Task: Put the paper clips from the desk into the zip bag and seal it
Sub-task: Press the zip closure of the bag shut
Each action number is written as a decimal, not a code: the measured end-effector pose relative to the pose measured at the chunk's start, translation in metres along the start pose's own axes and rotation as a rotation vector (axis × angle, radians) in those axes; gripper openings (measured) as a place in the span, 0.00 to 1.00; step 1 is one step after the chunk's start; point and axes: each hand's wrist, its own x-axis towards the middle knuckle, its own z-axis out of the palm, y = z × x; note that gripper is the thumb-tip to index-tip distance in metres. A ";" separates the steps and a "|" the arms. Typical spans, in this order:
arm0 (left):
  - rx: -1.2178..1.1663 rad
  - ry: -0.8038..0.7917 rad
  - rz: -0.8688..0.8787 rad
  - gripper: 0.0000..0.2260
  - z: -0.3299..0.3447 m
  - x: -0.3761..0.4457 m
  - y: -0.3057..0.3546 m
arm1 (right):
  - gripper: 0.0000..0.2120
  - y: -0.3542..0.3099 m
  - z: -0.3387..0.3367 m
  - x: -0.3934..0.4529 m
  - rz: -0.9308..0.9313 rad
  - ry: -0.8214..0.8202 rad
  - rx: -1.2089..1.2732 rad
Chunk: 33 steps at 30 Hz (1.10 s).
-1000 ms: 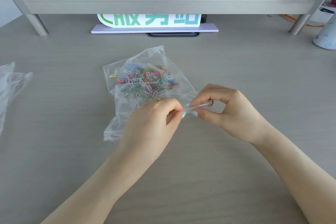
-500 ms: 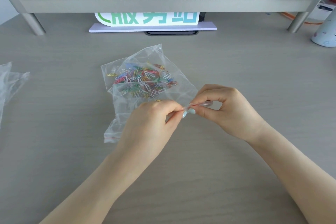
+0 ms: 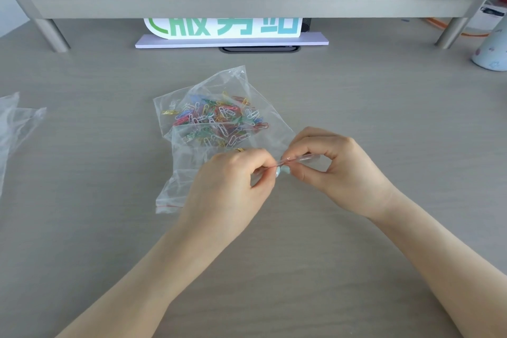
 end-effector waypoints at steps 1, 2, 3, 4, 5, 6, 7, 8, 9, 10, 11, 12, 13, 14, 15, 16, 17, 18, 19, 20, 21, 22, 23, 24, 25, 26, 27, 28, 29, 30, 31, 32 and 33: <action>-0.005 0.002 0.003 0.06 0.000 0.000 0.000 | 0.06 0.000 0.000 0.000 -0.012 -0.002 -0.014; -0.013 0.000 0.002 0.06 0.001 0.000 0.000 | 0.06 0.000 -0.001 0.001 -0.026 -0.004 -0.036; -0.018 -0.002 0.002 0.06 0.002 0.000 0.000 | 0.06 0.000 -0.002 0.001 -0.039 -0.003 -0.063; -0.017 -0.004 0.004 0.06 0.002 0.000 0.000 | 0.06 0.000 -0.002 0.002 -0.049 0.000 -0.092; -0.012 -0.003 0.008 0.06 0.003 0.001 0.000 | 0.06 0.000 -0.003 0.003 -0.054 0.007 -0.116; -0.011 0.002 0.011 0.07 0.003 0.001 0.000 | 0.06 0.000 -0.004 0.003 -0.051 0.016 -0.126; -0.016 0.008 0.010 0.07 0.002 0.000 0.000 | 0.06 0.001 -0.005 0.003 -0.038 0.022 -0.117; -0.022 0.013 0.007 0.06 0.002 0.000 0.000 | 0.06 0.002 -0.006 0.003 -0.019 0.024 -0.095; -0.026 0.013 0.001 0.06 0.002 0.000 -0.001 | 0.06 0.002 -0.007 0.002 0.000 0.019 -0.073; -0.017 0.008 -0.004 0.06 0.001 0.000 -0.001 | 0.06 0.003 -0.008 0.001 0.012 0.007 -0.064; 0.004 0.005 -0.003 0.06 0.001 0.000 -0.001 | 0.06 0.002 -0.008 0.001 0.015 -0.009 -0.069; 0.028 0.006 0.005 0.06 0.001 0.000 -0.001 | 0.06 0.002 -0.007 0.001 0.011 -0.030 -0.081; 0.048 0.009 0.017 0.06 0.002 0.000 -0.001 | 0.05 0.001 -0.006 0.001 0.006 -0.048 -0.089; 0.060 0.009 0.027 0.05 0.002 0.000 -0.001 | 0.06 0.000 -0.004 0.001 0.002 -0.059 -0.089; 0.068 0.005 0.035 0.05 0.003 0.000 -0.001 | 0.06 -0.001 -0.003 0.001 -0.005 -0.061 -0.085; 0.072 0.000 0.039 0.05 0.003 -0.001 -0.001 | 0.06 -0.001 -0.002 0.001 -0.014 -0.053 -0.088; 0.076 -0.004 0.040 0.05 0.003 -0.001 -0.001 | 0.05 -0.001 -0.002 0.001 -0.020 -0.038 -0.102; 0.081 -0.007 0.041 0.05 0.003 -0.001 0.000 | 0.05 -0.001 -0.002 0.001 -0.022 -0.024 -0.121; 0.086 -0.009 0.043 0.05 0.003 -0.001 0.000 | 0.05 0.000 -0.002 0.001 -0.021 -0.013 -0.142; 0.085 -0.013 0.047 0.05 0.003 -0.001 0.000 | 0.05 0.001 -0.001 0.001 -0.022 -0.008 -0.166; 0.080 -0.018 0.048 0.06 0.004 -0.001 0.000 | 0.05 0.002 -0.001 0.001 -0.024 -0.010 -0.195; 0.071 -0.026 0.047 0.06 0.003 -0.001 0.000 | 0.04 0.002 0.000 0.002 -0.025 -0.014 -0.223; 0.065 -0.035 0.042 0.07 0.003 -0.001 0.001 | 0.04 0.003 -0.001 0.002 -0.028 -0.018 -0.241; 0.066 -0.045 0.031 0.07 0.002 -0.001 0.002 | 0.04 0.004 -0.001 0.003 -0.029 -0.017 -0.251; 0.074 -0.056 0.015 0.07 0.002 -0.001 0.003 | 0.04 0.005 -0.002 0.003 -0.027 -0.008 -0.251; 0.085 -0.060 -0.003 0.06 0.001 -0.001 0.004 | 0.05 0.006 -0.003 0.003 -0.019 0.006 -0.238; 0.095 -0.052 -0.015 0.05 0.002 -0.001 0.004 | 0.05 0.006 -0.004 0.003 -0.004 0.018 -0.217; 0.106 -0.042 -0.020 0.04 0.002 -0.001 0.004 | 0.06 0.006 -0.005 0.003 0.010 0.024 -0.198; 0.121 -0.039 -0.017 0.04 0.002 -0.001 0.004 | 0.06 0.006 -0.006 0.003 0.016 0.020 -0.189; 0.138 -0.040 -0.007 0.04 0.002 -0.002 0.003 | 0.05 0.006 -0.006 0.003 0.014 0.007 -0.193; 0.149 -0.038 0.009 0.05 0.003 -0.001 0.002 | 0.06 0.005 -0.006 0.003 0.008 -0.009 -0.201; 0.150 -0.033 0.023 0.05 0.004 -0.001 0.000 | 0.06 0.005 -0.005 0.003 0.000 -0.025 -0.211; 0.147 -0.025 0.029 0.05 0.005 -0.001 -0.001 | 0.08 0.005 -0.005 0.003 -0.013 -0.035 -0.223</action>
